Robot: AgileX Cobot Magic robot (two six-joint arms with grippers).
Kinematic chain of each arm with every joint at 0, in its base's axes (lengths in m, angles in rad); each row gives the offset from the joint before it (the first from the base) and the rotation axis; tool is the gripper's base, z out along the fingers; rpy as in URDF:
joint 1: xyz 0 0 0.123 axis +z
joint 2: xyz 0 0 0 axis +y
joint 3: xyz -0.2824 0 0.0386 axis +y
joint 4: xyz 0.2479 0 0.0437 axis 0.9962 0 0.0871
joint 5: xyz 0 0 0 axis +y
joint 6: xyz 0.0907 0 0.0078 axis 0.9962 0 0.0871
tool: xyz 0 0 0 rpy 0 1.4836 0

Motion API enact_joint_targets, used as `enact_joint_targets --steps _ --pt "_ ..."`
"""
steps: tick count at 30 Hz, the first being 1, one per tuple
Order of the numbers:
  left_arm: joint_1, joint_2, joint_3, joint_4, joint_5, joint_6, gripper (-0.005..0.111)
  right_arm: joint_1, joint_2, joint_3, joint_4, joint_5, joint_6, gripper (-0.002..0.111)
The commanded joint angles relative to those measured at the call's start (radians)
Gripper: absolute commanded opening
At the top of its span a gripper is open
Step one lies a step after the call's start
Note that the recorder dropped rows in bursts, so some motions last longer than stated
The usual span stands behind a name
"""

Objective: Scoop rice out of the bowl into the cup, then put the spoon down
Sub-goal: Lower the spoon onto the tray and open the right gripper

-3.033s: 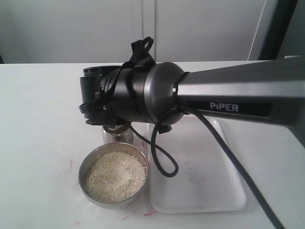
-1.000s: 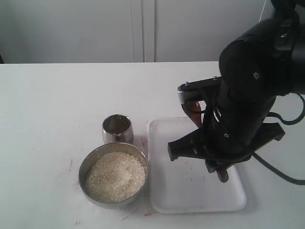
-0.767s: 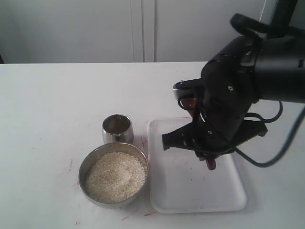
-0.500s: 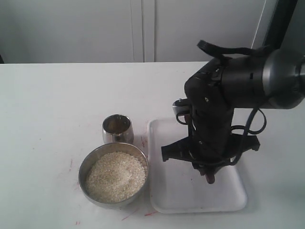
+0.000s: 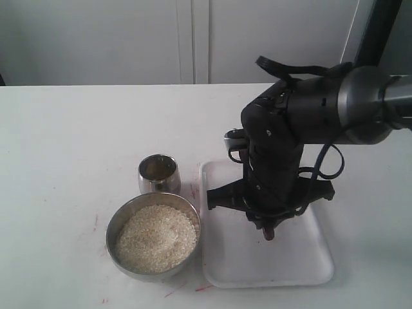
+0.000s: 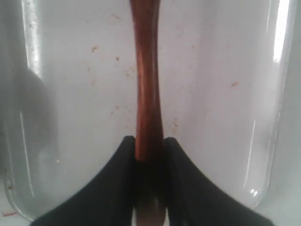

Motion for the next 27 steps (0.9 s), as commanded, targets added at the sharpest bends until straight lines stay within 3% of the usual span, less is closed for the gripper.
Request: enact_joint_targets --steps 1,22,27 --pt "-0.005 0.0 0.008 -0.006 0.052 -0.003 0.014 -0.003 0.04 -0.017 0.004 0.03 0.002 0.0" --pt "-0.005 0.0 0.008 -0.006 0.052 -0.003 0.014 -0.003 0.064 -0.017 0.05 0.009 -0.005 0.0" --pt "-0.005 0.0 0.008 -0.006 0.052 -0.003 0.014 -0.003 0.064 -0.017 0.051 -0.003 -0.012 0.013"
